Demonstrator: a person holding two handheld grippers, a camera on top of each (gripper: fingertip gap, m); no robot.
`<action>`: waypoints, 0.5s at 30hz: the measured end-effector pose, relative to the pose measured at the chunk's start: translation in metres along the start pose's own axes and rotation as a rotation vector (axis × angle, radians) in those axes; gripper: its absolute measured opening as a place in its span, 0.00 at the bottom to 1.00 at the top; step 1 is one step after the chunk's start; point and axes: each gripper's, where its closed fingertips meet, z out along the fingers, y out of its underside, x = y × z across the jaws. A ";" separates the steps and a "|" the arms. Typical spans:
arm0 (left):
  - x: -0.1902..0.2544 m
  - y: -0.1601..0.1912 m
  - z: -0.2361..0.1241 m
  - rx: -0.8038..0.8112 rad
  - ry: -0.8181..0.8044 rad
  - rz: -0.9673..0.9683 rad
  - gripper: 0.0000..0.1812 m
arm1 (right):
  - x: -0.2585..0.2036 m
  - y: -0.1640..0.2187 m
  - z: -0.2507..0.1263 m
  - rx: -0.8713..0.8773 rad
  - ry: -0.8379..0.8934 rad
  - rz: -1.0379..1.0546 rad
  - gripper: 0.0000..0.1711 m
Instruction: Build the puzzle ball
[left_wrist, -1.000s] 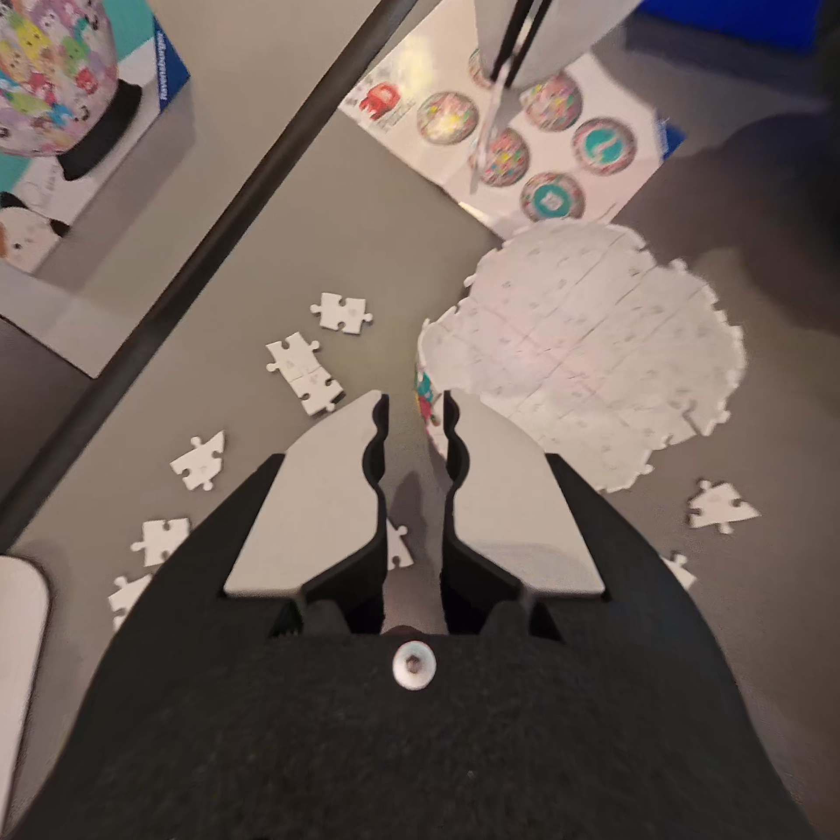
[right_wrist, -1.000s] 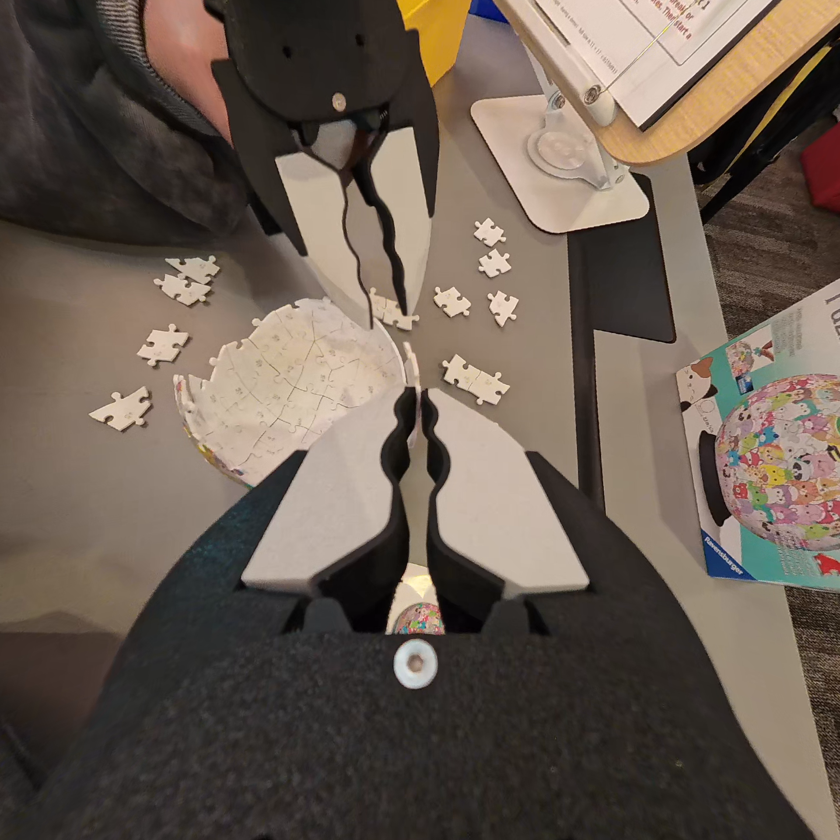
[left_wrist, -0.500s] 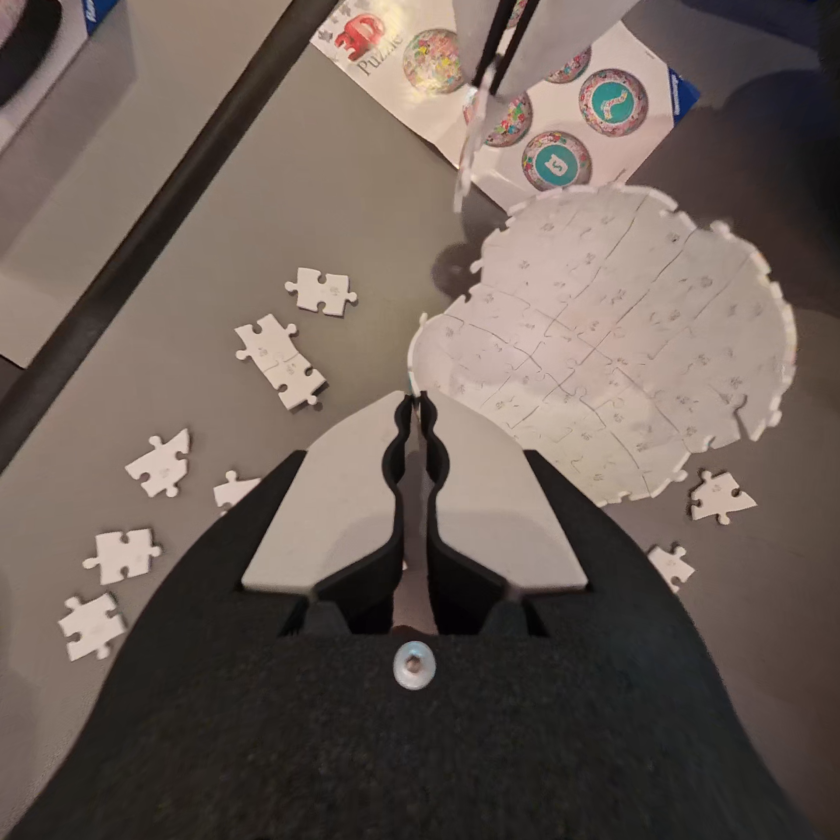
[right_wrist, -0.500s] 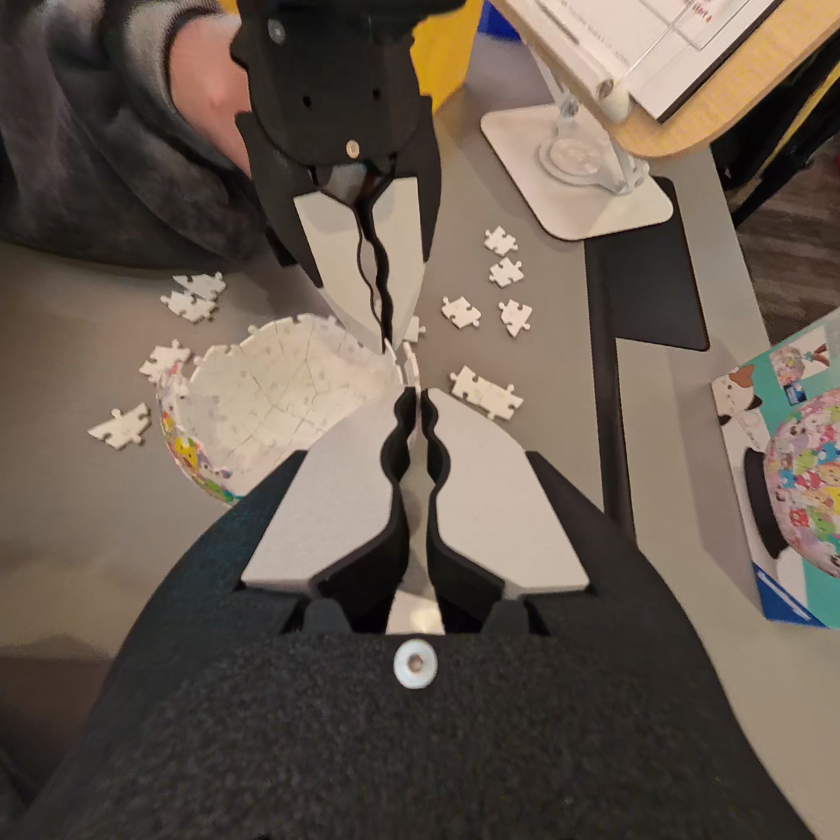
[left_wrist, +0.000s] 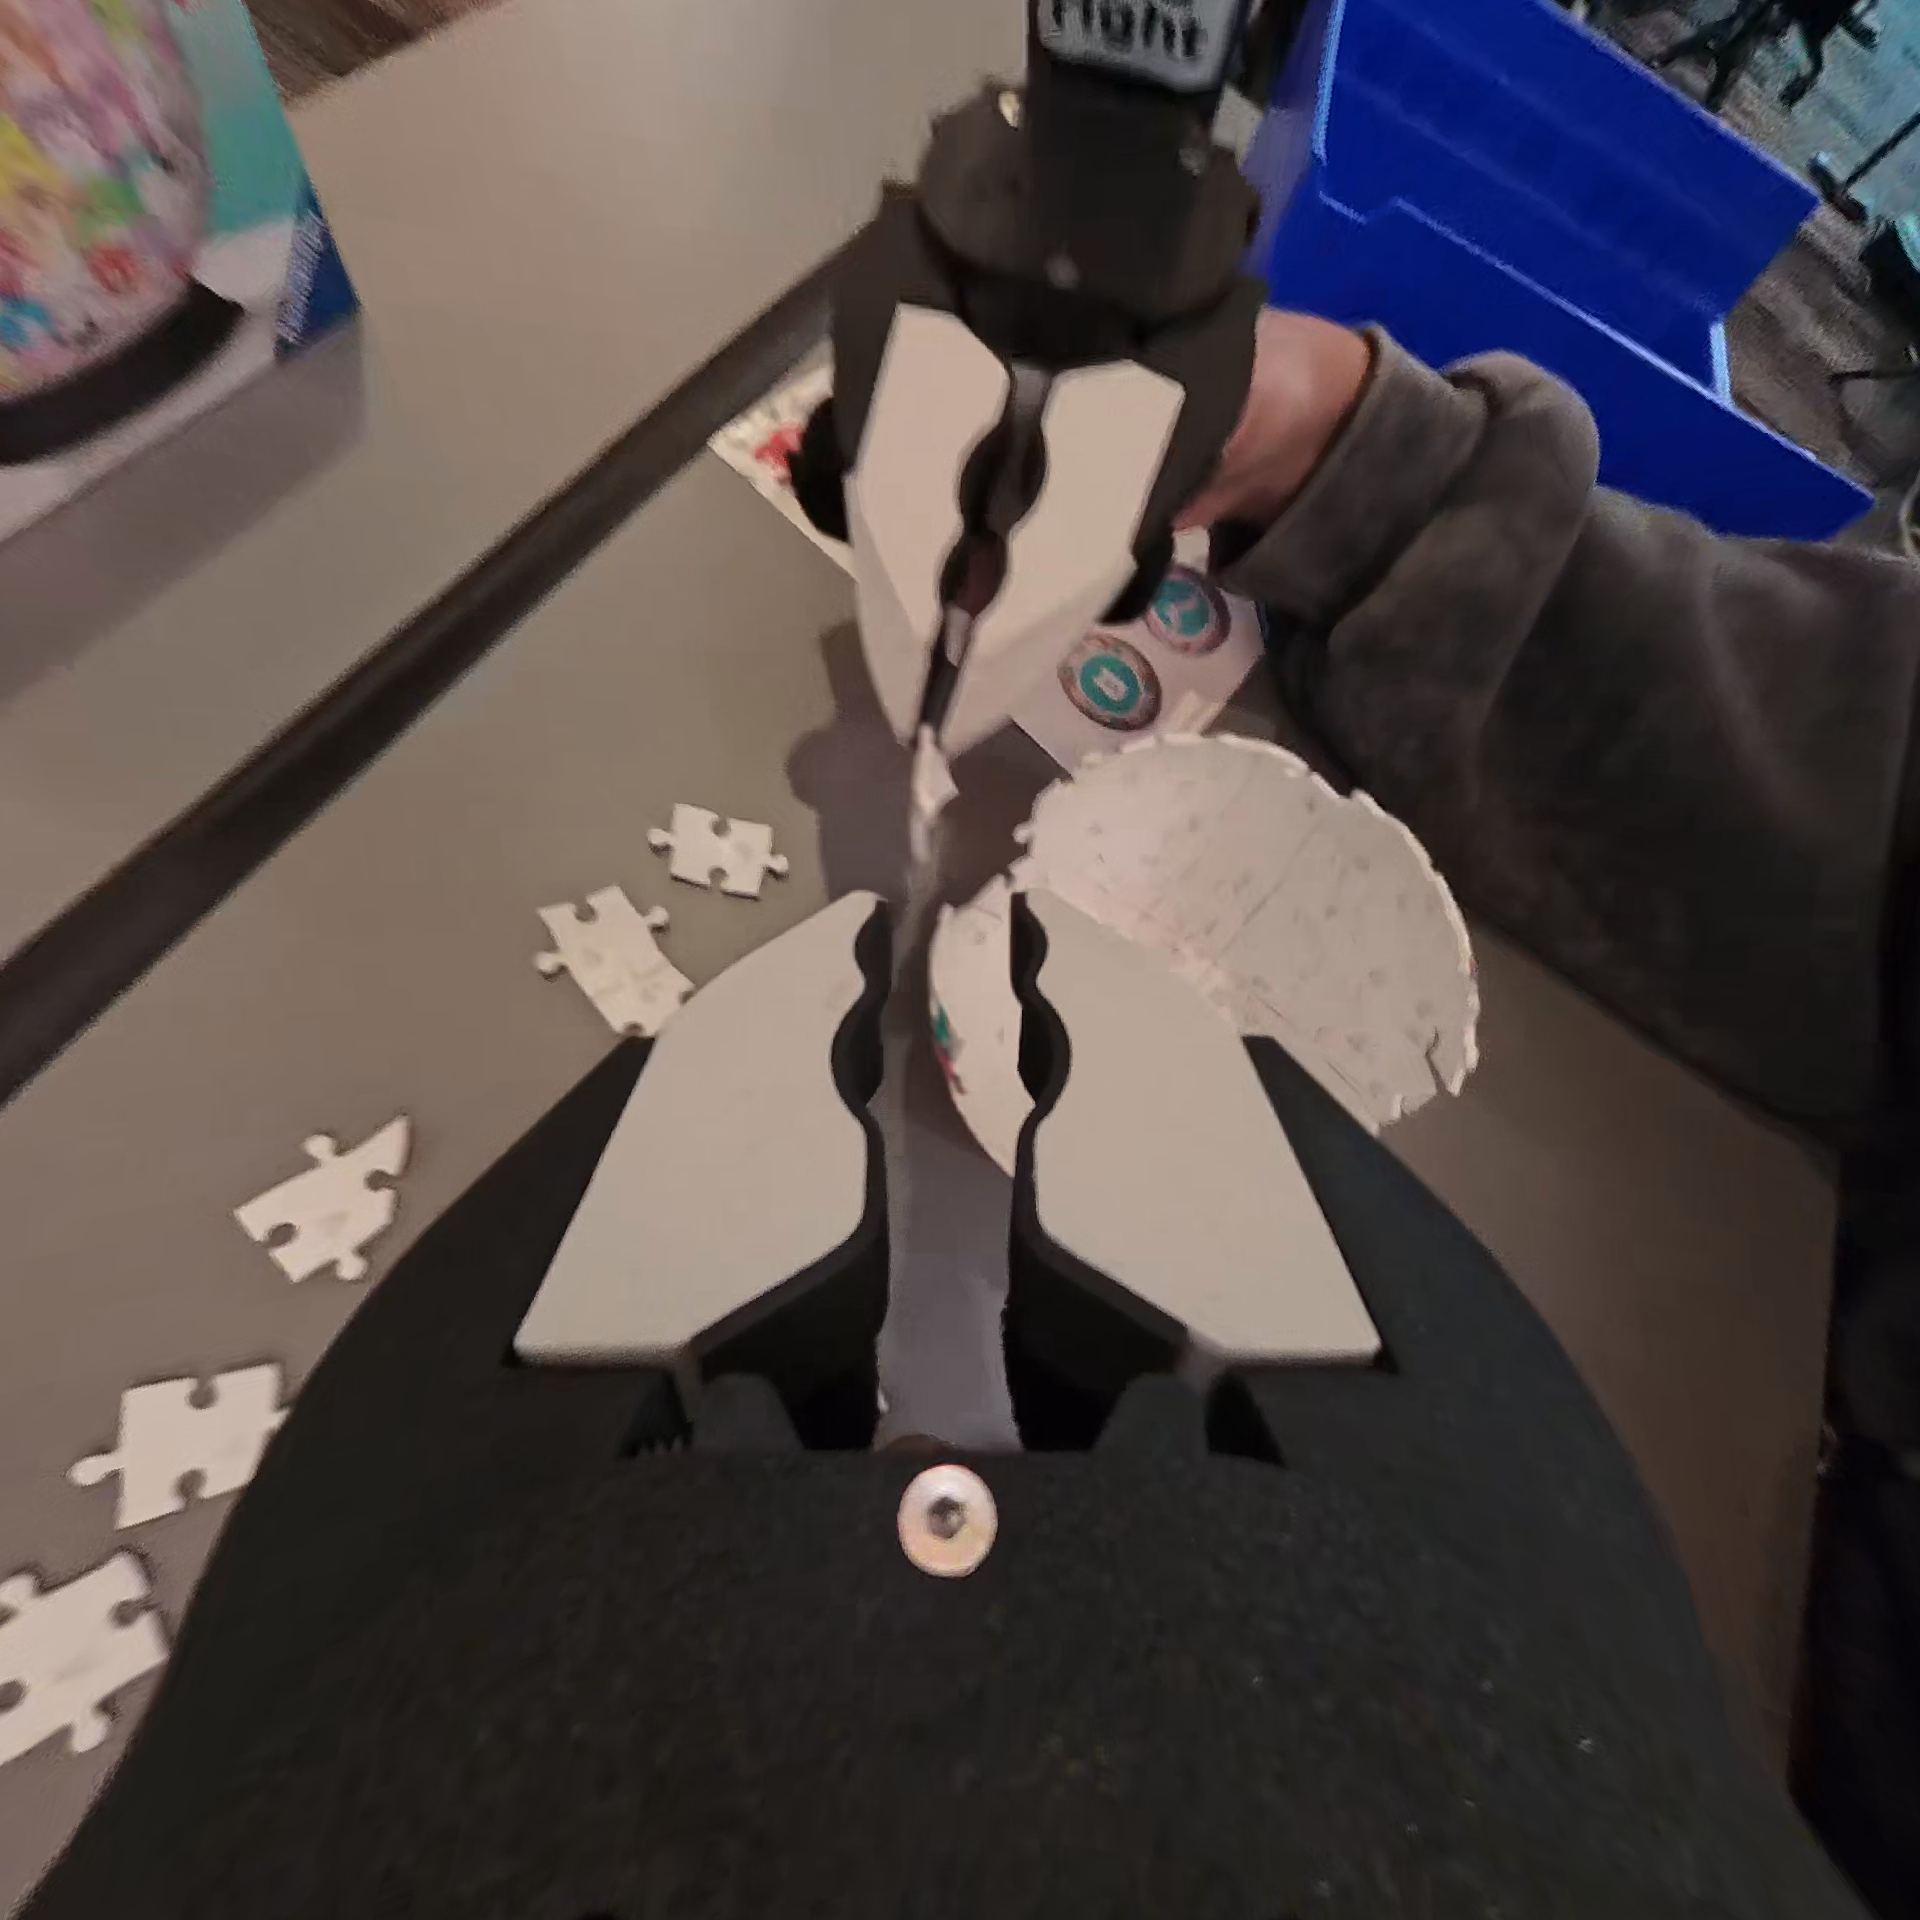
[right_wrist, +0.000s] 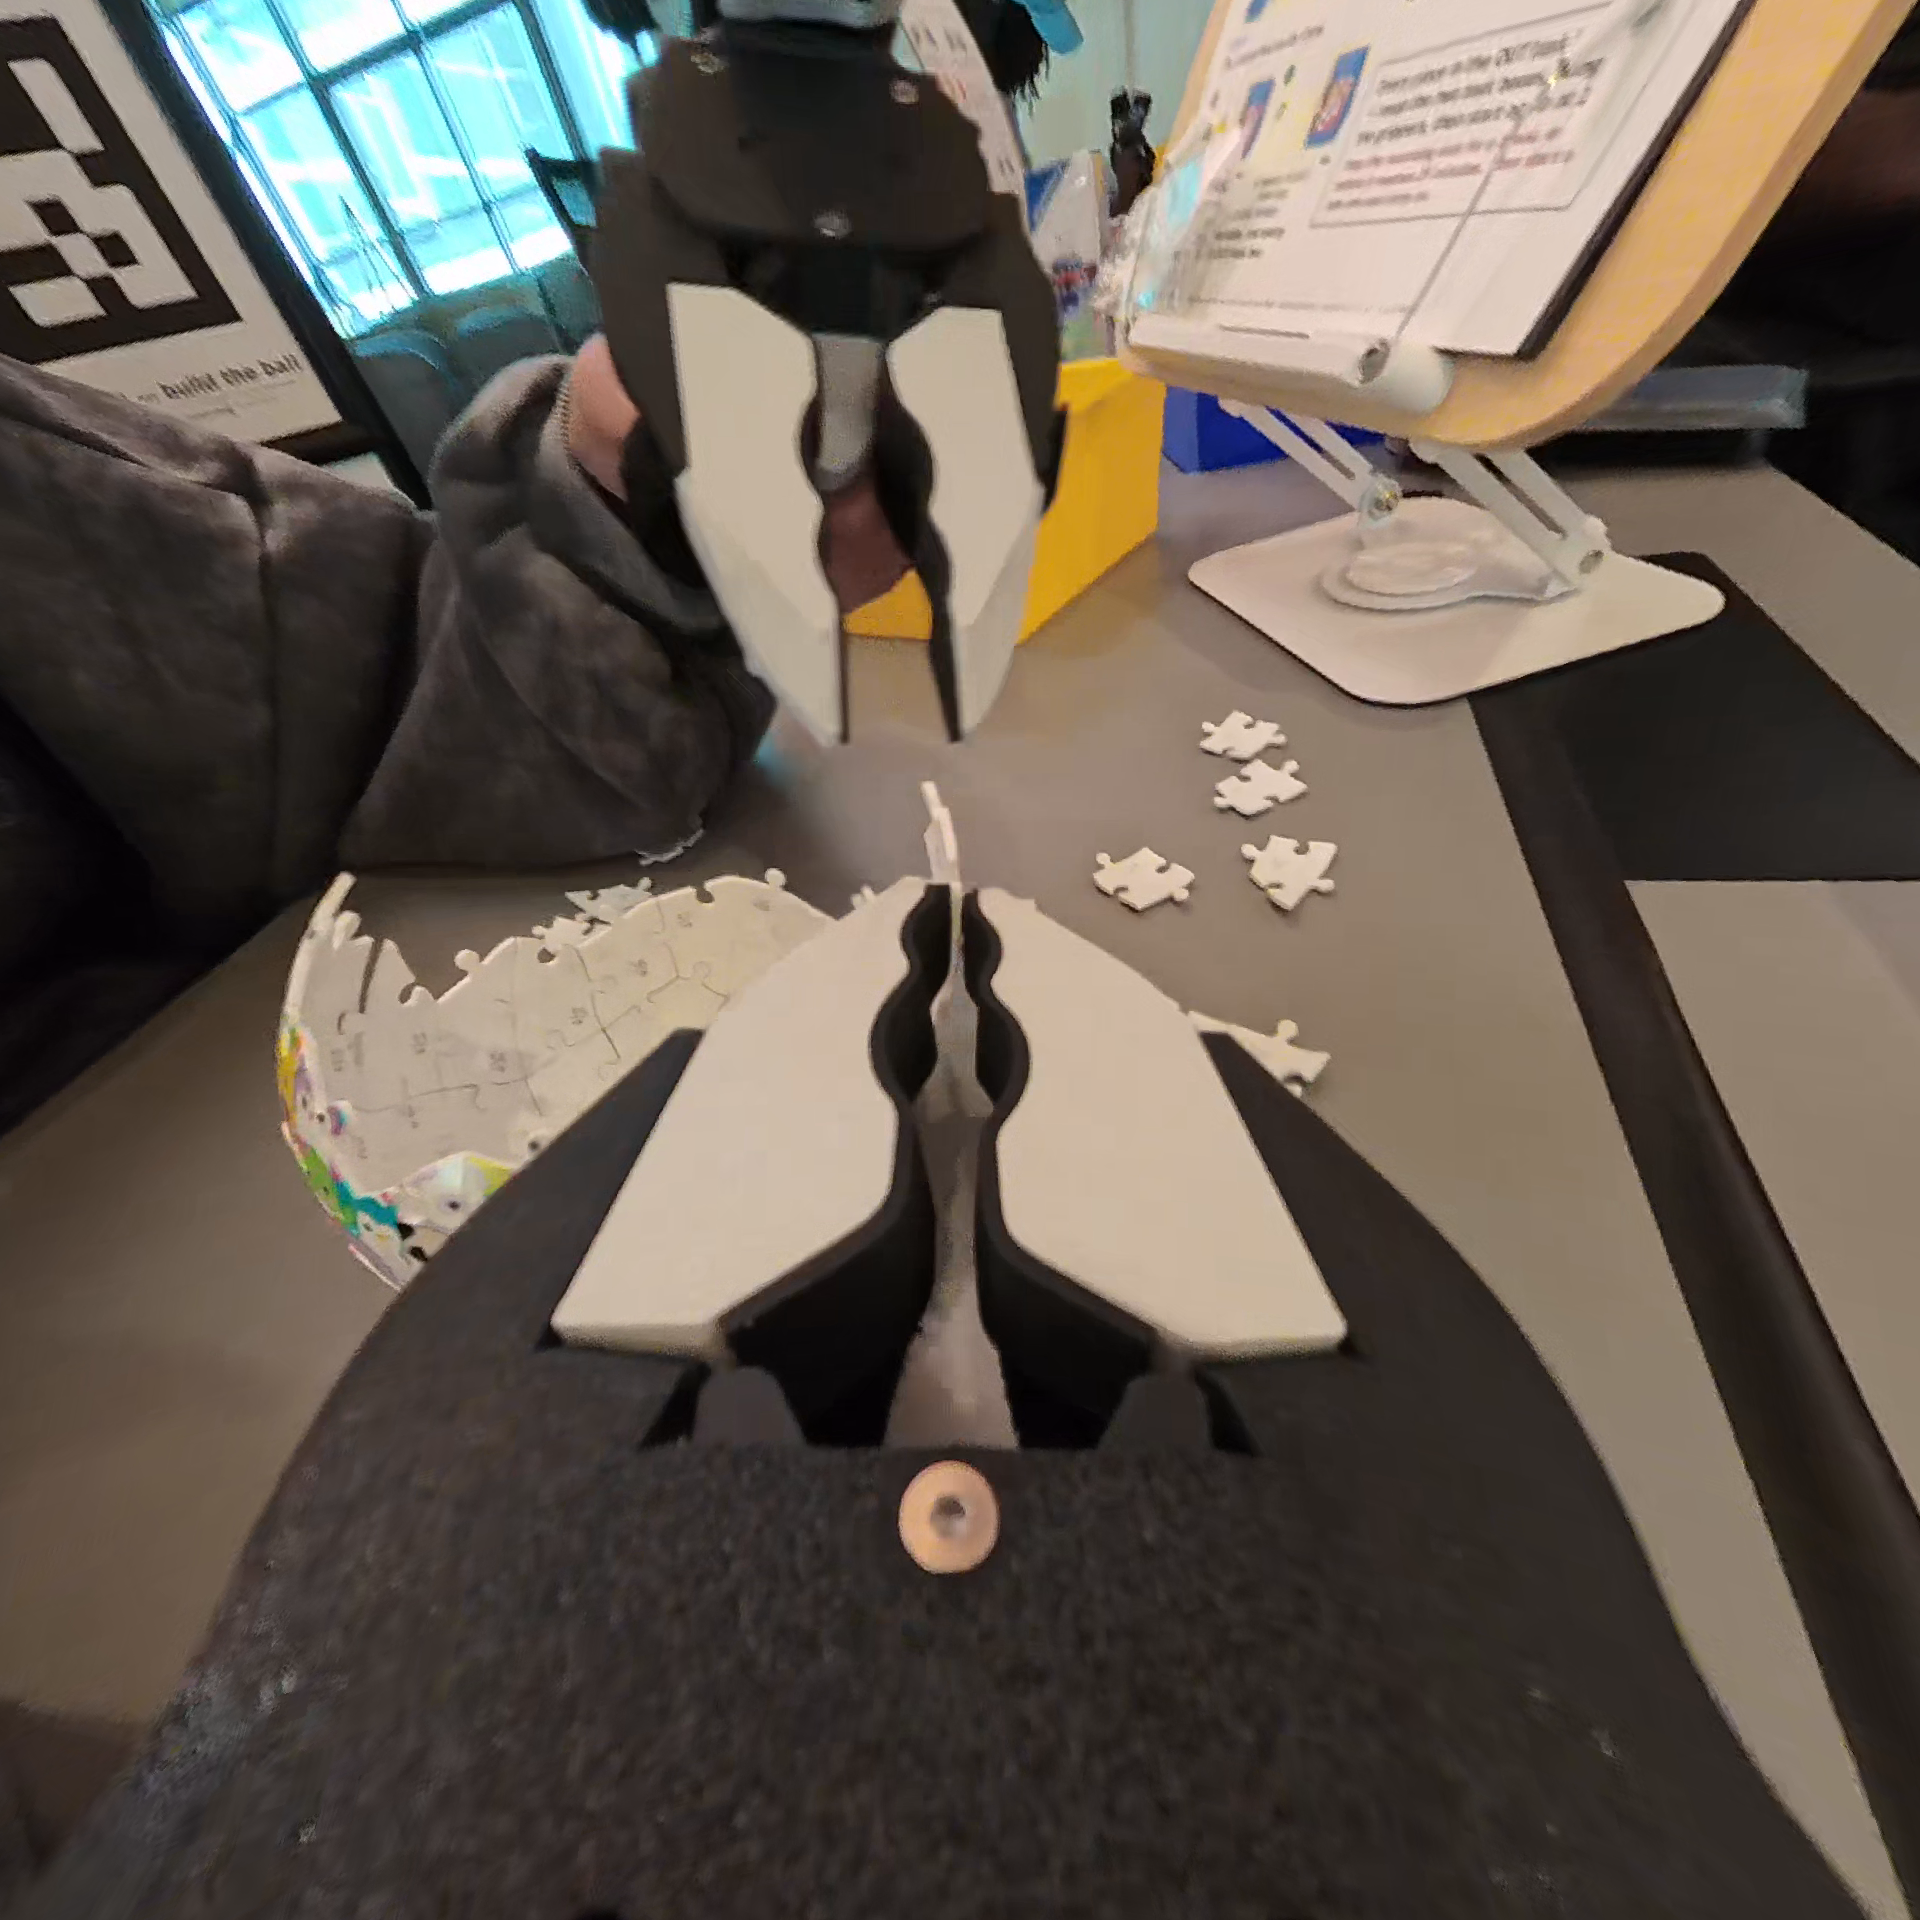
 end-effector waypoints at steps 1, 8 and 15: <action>-0.003 -0.003 0.002 0.000 -0.006 0.009 0.11 | -0.001 -0.001 0.000 0.010 -0.007 0.005 0.01; -0.010 0.002 0.026 -0.053 -0.065 0.140 0.06 | -0.001 -0.004 0.004 0.026 -0.015 0.032 0.01; -0.007 0.012 0.037 -0.116 -0.057 0.168 0.01 | -0.003 0.010 0.000 -0.225 0.045 -0.044 0.06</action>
